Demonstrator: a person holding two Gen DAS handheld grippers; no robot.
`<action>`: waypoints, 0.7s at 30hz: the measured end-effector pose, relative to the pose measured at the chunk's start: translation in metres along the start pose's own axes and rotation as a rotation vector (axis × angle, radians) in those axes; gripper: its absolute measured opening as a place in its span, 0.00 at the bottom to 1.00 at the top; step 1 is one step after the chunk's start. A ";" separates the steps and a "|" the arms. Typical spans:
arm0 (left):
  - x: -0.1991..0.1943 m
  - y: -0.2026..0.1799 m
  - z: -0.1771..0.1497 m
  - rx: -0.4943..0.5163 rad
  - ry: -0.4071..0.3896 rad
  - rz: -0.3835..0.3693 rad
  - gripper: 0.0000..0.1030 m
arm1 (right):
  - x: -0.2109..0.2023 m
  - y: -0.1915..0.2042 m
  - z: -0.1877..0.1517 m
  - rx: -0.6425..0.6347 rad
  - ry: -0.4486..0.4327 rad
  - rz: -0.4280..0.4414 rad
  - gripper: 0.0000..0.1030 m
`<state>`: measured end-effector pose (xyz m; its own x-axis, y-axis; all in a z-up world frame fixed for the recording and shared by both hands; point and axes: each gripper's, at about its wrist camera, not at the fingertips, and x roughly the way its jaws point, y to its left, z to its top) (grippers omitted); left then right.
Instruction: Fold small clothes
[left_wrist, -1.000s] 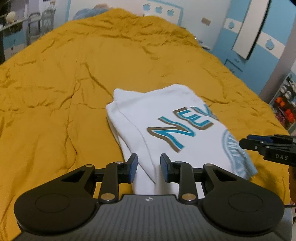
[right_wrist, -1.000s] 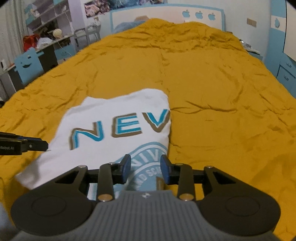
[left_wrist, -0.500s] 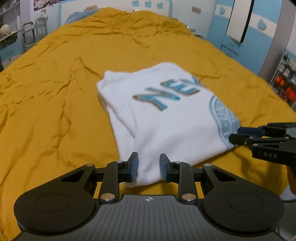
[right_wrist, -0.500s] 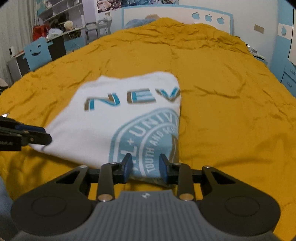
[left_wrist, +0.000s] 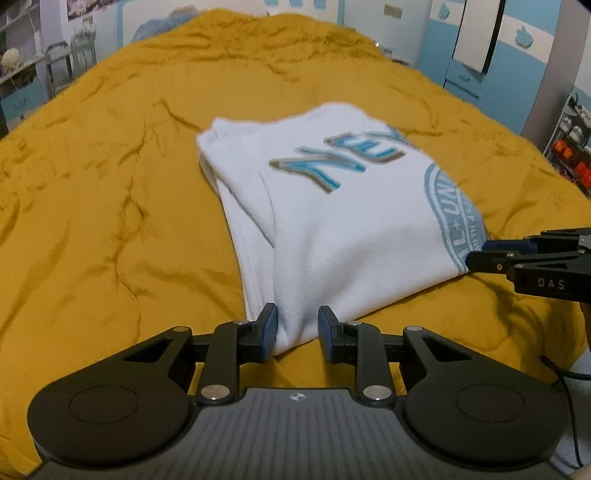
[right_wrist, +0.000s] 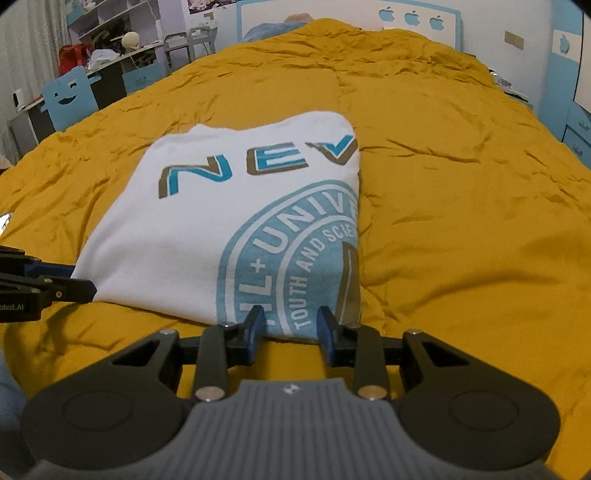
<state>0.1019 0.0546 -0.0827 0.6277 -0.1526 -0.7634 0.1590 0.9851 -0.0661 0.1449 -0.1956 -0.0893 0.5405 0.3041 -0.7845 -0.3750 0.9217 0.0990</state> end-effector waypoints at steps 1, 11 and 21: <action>-0.005 -0.001 0.002 0.009 -0.018 -0.004 0.31 | -0.005 0.000 0.003 0.006 -0.004 0.005 0.27; -0.080 -0.018 0.031 0.005 -0.356 0.051 0.68 | -0.086 0.005 0.032 0.020 -0.205 -0.013 0.56; -0.116 -0.053 0.023 0.042 -0.622 0.211 1.00 | -0.153 0.033 0.026 -0.029 -0.393 -0.059 0.79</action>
<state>0.0380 0.0180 0.0247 0.9701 0.0137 -0.2423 0.0057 0.9968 0.0794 0.0698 -0.2048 0.0499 0.8068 0.3247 -0.4936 -0.3526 0.9350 0.0387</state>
